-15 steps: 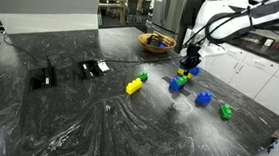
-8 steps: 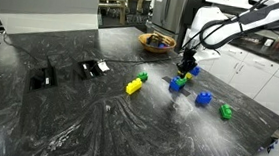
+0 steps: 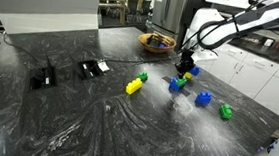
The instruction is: Place the green block on the front left on top of the square blue block
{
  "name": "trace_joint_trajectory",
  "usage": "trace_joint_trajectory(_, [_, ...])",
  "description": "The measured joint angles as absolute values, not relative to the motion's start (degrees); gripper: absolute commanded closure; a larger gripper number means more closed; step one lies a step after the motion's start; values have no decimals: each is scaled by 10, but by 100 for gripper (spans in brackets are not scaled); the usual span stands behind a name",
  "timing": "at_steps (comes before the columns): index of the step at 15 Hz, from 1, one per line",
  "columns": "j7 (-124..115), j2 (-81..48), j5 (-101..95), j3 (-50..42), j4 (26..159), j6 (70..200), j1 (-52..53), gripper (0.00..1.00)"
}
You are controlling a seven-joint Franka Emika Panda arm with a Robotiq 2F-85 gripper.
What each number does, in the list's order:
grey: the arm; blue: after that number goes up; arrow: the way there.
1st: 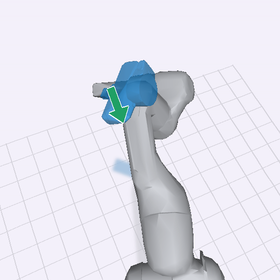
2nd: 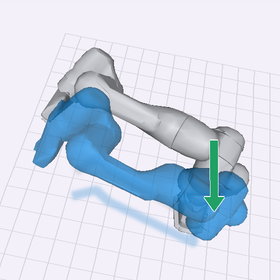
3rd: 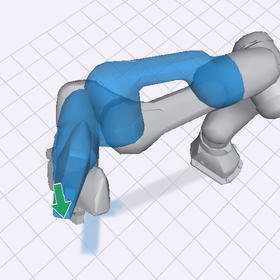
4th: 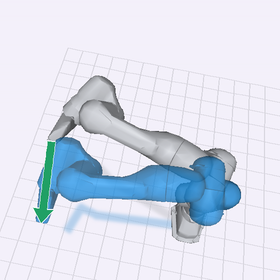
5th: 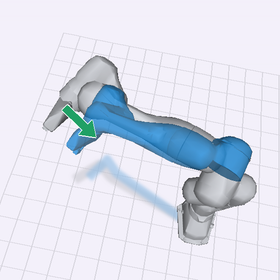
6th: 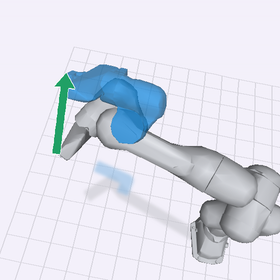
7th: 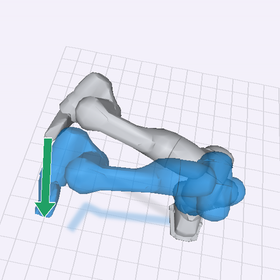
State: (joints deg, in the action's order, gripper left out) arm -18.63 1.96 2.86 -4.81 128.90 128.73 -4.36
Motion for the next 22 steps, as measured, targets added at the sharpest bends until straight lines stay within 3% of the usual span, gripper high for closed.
trace_joint_trajectory(20, [-187, 39, 63, -69, 1290, 1302, -51, 100])
trace_joint_trajectory(21, [-187, 47, 63, -69, 1291, 1304, -51, 74])
trace_joint_trajectory(22, [-187, 56, 63, -69, 1292, 1305, -51, 72])
